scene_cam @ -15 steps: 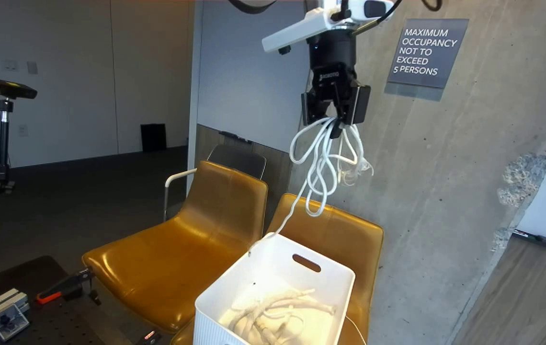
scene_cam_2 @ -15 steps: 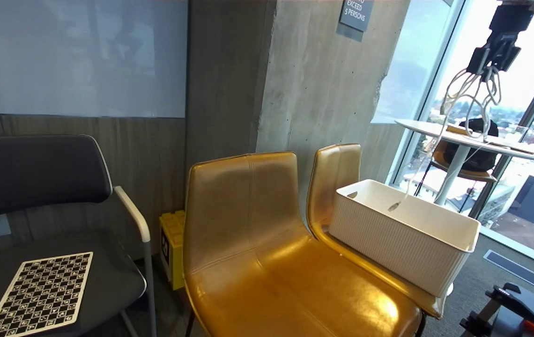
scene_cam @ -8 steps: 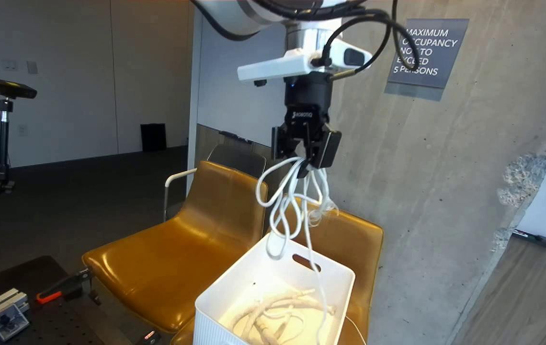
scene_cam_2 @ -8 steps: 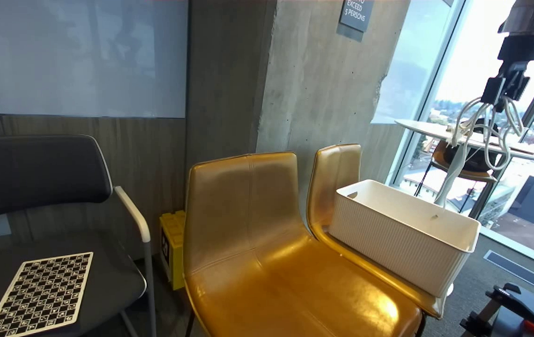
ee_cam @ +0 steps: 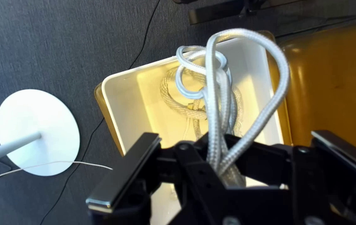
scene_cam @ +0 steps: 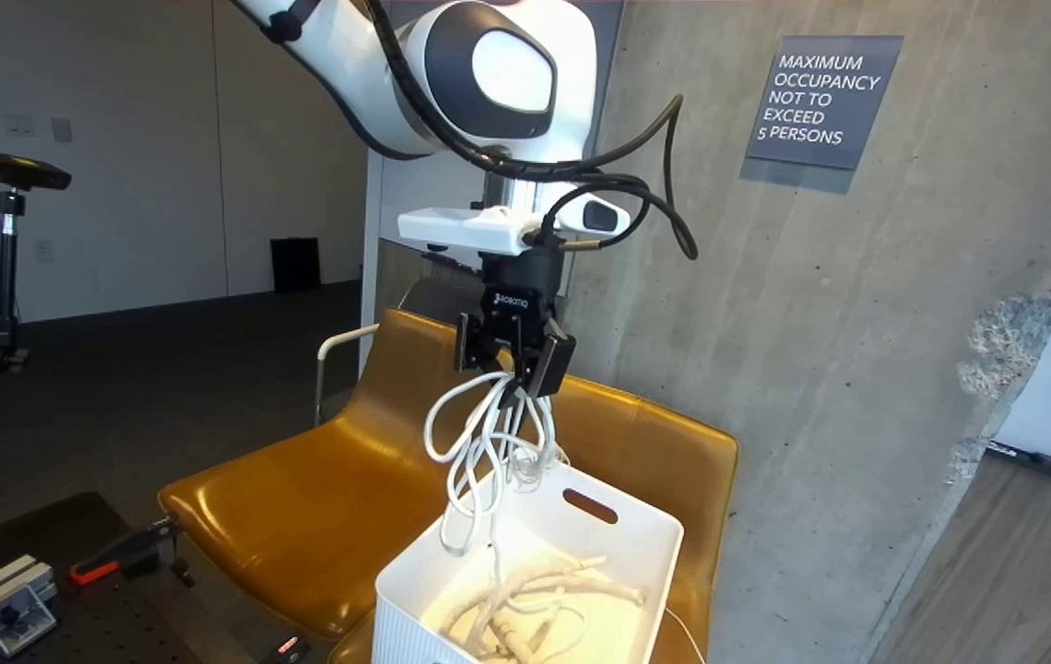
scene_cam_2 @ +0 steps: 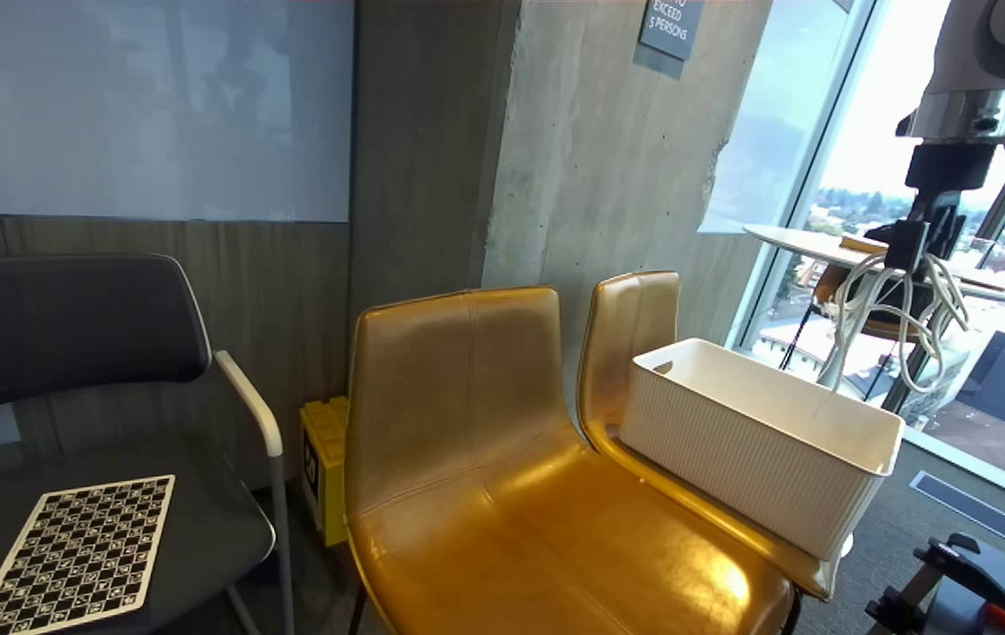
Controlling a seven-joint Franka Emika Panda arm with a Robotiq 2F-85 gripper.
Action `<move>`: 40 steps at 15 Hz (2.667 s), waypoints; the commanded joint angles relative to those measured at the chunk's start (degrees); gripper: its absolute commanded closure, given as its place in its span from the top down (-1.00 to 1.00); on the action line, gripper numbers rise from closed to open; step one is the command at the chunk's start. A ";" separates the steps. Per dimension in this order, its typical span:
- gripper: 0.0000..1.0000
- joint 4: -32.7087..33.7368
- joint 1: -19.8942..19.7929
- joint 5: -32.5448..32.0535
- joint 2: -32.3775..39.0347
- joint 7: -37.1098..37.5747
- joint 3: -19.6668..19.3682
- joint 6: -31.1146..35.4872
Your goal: Put the string into the basket
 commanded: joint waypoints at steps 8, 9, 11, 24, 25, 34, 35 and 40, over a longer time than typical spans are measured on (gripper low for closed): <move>-1.00 3.90 5.03 -3.27 3.22 -0.27 4.09 12.64; -1.00 4.56 5.09 -4.42 3.91 0.10 3.91 13.53; -1.00 6.33 5.16 -6.90 5.55 1.01 3.58 14.69; 0.68 6.67 6.99 -8.21 7.78 4.11 4.37 8.83; 0.80 5.02 7.97 -7.00 6.98 4.38 5.57 5.97; 1.00 6.39 20.34 6.23 7.44 10.43 18.80 -3.51; 1.00 7.83 22.43 4.91 9.45 14.30 19.78 -3.10; 1.00 6.51 23.70 4.93 9.04 14.79 19.80 -2.43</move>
